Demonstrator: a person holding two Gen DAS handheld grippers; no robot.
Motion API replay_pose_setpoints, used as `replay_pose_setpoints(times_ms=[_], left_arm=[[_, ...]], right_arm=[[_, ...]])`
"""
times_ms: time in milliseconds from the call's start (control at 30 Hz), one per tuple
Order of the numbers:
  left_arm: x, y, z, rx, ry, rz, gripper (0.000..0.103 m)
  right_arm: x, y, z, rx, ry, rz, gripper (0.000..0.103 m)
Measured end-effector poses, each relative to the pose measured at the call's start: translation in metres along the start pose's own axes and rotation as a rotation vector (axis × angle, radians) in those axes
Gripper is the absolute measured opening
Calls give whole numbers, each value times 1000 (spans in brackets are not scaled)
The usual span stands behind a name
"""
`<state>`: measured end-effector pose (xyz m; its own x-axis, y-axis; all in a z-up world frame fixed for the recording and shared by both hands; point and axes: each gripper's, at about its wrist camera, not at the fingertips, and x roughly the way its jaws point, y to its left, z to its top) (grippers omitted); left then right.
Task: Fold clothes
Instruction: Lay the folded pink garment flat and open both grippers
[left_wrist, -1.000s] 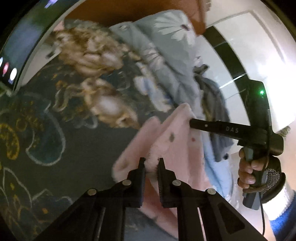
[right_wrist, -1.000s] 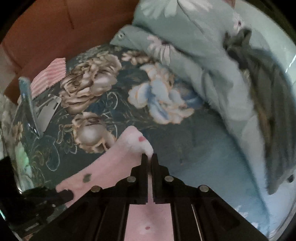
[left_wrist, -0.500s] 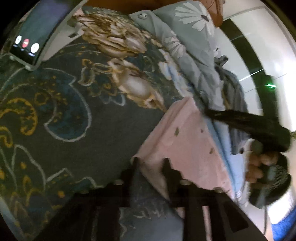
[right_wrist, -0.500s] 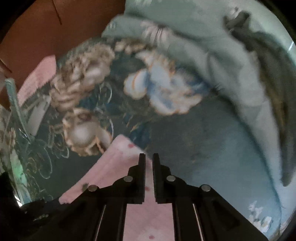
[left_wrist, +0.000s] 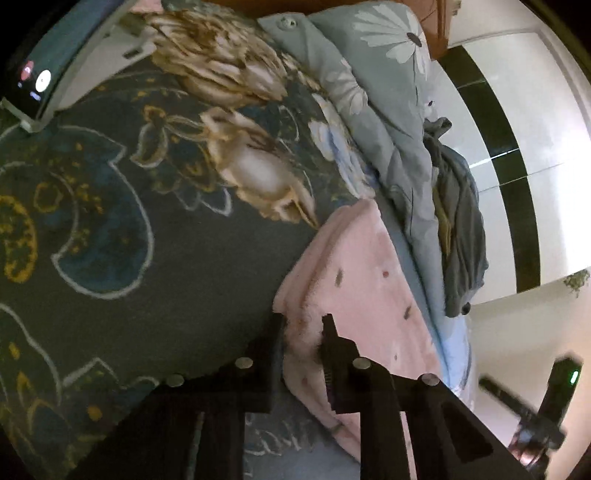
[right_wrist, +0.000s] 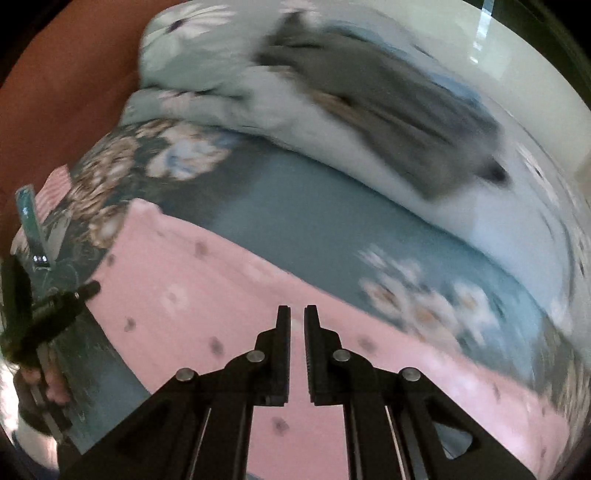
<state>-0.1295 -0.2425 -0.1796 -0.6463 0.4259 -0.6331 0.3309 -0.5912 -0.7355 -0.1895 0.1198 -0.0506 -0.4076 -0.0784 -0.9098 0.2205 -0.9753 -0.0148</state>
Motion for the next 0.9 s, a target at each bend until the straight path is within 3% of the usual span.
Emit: replay_pose_setpoints(times_ms=[100,133,233,300,333,467,667,733,767,867,900], left_arm=[[-14,-7,10,17,-33,58,13],[-14,-7,13,15,-28,78,5],[-10,-7,21,86,-19,260,1],[-14,0,24,27,20,207,1],[-22,-5,22,27,2,205,2],[-45,-35,0,88,-20,210,3],[-29,-93,-65,200,151,137,7],[-17,-111,-88,236,215,120,18],[-11,-121,-101,255,247,113,21],[1,-148,-132,319,321,105,30],[4,-155,-140,342,339,109,31]], right_arm=[[-25,-49,-30,131,1,-23,6],[-31,-62,-39,169,-1,-26,6],[-52,-102,-69,288,-6,-34,6],[-64,-124,-91,354,-3,-36,6],[-70,-134,-102,386,-2,-34,6],[-85,-172,-154,496,4,-31,6],[-87,-216,-232,656,66,-17,6],[-84,-224,-253,680,88,-15,7],[-82,-227,-264,688,103,-14,9],[-70,-231,-283,689,141,-4,29],[-66,-230,-286,680,148,-1,30]])
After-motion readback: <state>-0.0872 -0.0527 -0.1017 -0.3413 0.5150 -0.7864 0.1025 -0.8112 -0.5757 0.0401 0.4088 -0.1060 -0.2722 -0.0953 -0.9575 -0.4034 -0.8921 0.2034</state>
